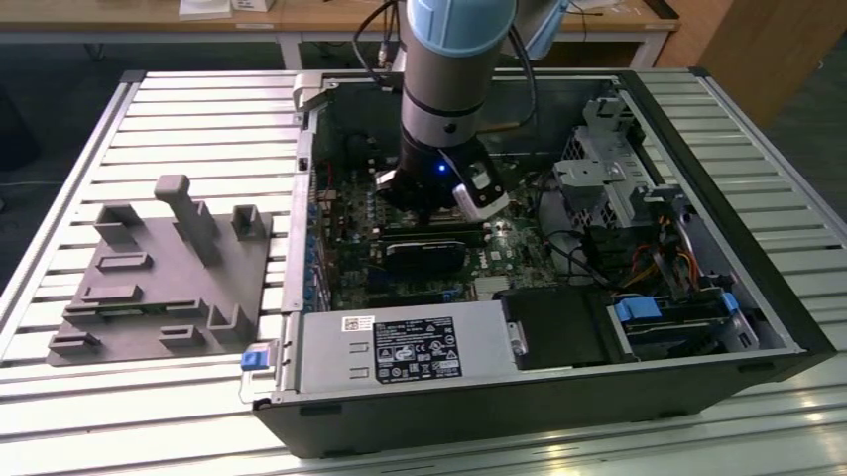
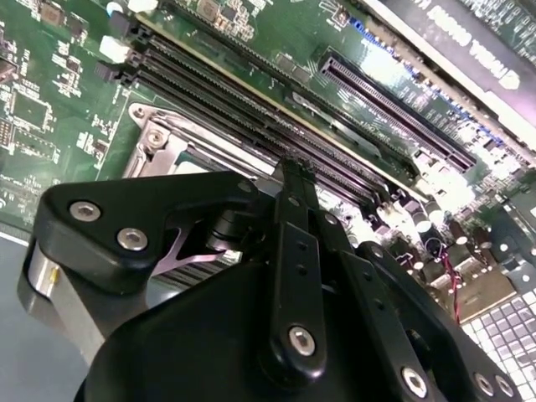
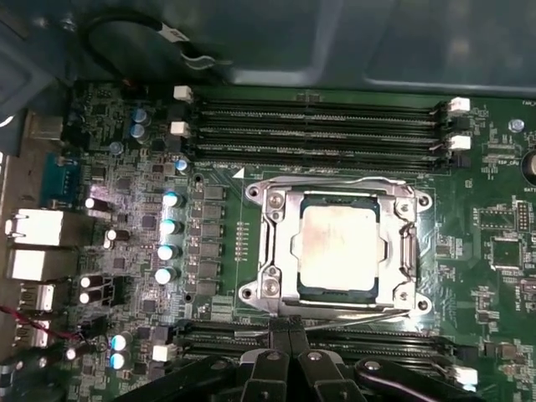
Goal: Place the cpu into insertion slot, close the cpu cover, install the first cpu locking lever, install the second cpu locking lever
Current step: 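Install the second cpu locking lever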
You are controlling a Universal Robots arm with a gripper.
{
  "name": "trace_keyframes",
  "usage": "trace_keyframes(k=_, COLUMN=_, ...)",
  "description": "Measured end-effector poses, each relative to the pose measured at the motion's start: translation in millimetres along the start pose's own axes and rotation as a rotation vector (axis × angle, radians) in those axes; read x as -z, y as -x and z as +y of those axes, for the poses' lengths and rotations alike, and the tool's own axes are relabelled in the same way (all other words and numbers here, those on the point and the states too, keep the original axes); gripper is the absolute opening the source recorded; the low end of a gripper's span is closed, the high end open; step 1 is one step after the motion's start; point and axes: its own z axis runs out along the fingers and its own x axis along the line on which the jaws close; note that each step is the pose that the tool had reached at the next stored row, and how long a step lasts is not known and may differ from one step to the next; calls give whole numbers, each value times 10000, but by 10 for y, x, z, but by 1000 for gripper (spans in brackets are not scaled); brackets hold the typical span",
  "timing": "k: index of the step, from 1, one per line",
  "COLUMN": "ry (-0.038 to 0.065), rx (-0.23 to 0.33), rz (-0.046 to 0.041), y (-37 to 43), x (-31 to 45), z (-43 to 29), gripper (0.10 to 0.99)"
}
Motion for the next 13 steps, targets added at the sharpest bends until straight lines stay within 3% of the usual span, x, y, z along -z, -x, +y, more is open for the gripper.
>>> trace_keyframes(k=7, ry=284, rx=10, rz=-16, y=-100, x=-6, z=-49, gripper=106)
trace_keyframes(k=13, ry=512, rx=19, rz=-30, y=-119, x=-54, z=-56, gripper=106)
